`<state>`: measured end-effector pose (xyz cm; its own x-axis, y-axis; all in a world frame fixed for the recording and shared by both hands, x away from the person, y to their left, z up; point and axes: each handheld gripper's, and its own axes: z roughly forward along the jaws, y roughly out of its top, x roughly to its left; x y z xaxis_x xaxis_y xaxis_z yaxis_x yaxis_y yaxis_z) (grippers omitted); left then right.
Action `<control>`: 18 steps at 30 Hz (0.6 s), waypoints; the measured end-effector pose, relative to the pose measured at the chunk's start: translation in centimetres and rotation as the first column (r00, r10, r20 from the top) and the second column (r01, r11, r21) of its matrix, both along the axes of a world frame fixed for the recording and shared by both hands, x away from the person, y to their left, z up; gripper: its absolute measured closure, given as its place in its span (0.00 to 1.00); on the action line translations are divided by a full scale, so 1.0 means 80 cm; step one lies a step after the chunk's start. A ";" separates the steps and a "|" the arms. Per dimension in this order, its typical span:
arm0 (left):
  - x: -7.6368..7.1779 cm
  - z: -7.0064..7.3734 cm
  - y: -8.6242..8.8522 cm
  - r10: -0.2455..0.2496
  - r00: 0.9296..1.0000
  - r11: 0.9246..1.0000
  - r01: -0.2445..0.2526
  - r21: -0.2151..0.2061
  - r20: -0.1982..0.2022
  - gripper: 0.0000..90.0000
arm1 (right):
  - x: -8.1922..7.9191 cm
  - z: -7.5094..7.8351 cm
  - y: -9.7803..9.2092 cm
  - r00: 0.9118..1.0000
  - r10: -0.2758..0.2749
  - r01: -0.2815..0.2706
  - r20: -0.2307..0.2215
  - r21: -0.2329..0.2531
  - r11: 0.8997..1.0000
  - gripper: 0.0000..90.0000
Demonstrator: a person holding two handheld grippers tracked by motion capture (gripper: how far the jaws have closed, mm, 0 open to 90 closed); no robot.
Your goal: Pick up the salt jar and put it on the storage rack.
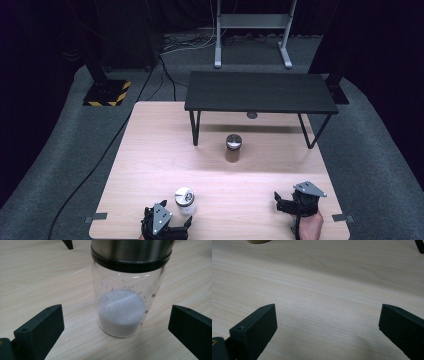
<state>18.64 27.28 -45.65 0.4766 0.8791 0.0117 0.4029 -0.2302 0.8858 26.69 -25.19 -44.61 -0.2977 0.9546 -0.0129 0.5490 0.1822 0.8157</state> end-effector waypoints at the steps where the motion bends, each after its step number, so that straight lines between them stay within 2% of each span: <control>1: 0.000 0.001 -0.002 -0.001 1.000 1.000 0.001 0.001 -0.003 0.00 | 0.000 0.000 0.000 1.000 0.000 0.000 0.000 0.000 1.000 0.01; 9: 0.003 0.002 -0.010 0.005 1.000 1.000 -0.005 0.013 -0.009 0.00 | -0.001 0.000 0.000 1.000 0.000 0.000 0.003 0.000 1.000 0.01; 18: 0.020 0.002 -0.023 -0.014 0.999 0.999 0.015 0.040 -0.034 0.00 | -0.003 -0.001 0.001 1.000 -0.004 0.004 0.013 -0.002 1.000 0.01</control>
<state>20.20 25.41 -45.52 0.4900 0.8712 0.0307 0.4288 -0.2715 0.8616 26.44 -25.11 -44.72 -0.2940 0.9556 -0.0193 0.5387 0.1823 0.8226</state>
